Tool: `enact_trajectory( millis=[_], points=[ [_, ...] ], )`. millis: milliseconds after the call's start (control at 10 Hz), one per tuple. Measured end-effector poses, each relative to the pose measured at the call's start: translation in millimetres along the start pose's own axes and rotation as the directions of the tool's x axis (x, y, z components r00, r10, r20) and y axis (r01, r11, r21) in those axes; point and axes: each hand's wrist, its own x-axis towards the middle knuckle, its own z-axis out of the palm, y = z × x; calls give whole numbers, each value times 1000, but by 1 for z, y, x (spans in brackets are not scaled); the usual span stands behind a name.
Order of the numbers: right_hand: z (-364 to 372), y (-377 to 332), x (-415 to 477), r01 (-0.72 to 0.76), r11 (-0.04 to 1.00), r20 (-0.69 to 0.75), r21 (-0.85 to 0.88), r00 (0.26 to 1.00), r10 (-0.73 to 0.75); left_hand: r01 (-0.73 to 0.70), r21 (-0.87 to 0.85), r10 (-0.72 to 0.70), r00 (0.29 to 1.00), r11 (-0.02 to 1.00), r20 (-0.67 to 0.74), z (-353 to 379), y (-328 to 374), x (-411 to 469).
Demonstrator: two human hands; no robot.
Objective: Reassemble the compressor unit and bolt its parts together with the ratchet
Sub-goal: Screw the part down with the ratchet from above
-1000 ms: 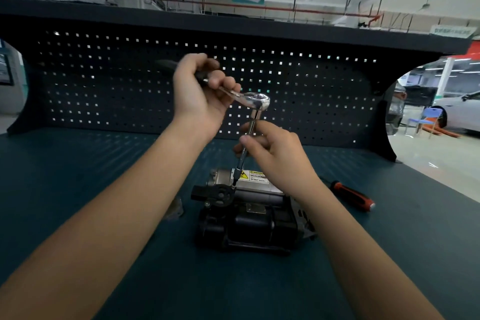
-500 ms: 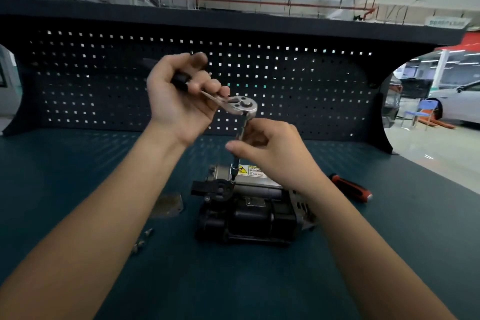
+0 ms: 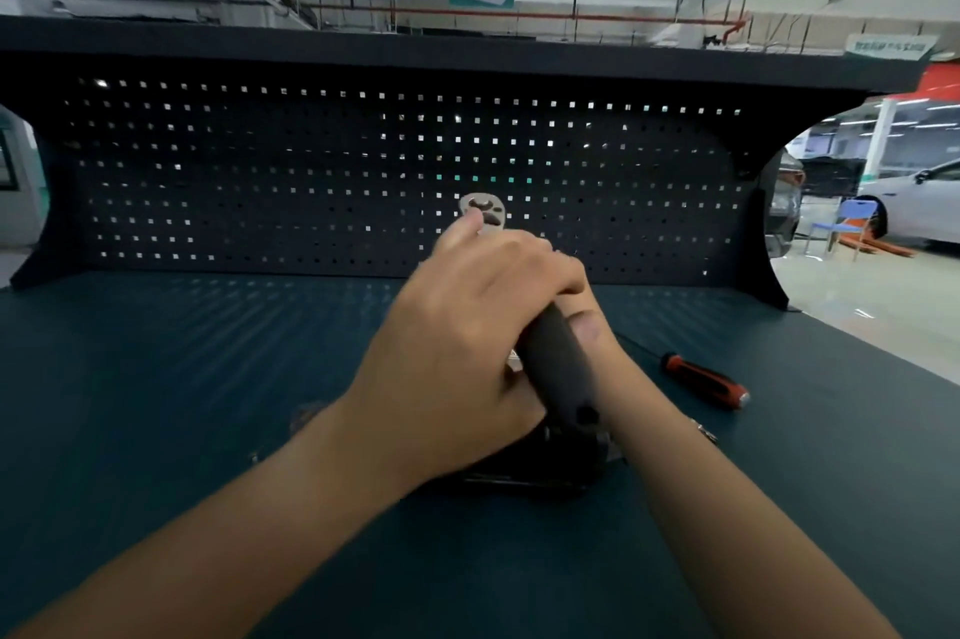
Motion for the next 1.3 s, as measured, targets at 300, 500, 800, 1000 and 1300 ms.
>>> enact_trajectory(
  millis=[300, 500, 800, 1000, 1300],
  points=[
    [2, 0, 3, 103, 976, 43, -192, 994, -97, 347, -399, -371, 929, 849, 19, -3, -39, 19],
    [-9, -1, 3, 60, 981, 113, -182, 993, -39, 148, -988, -711, 699, 38, 77, 1, -53, 31],
    [-17, -1, 5, -24, 981, 58, -191, 998, 36, 346, -935, -648, 730, 74, 219, 16, -48, 54],
    [-4, -11, 1, -191, 978, 102, 82, 978, 183, 150, -783, -138, 987, 603, 83, 23, 0, 12],
    [7, -6, -2, -79, 996, 128, 35, 989, 74, 53, -703, -375, 873, 709, -312, 7, -26, 15]
  ],
)
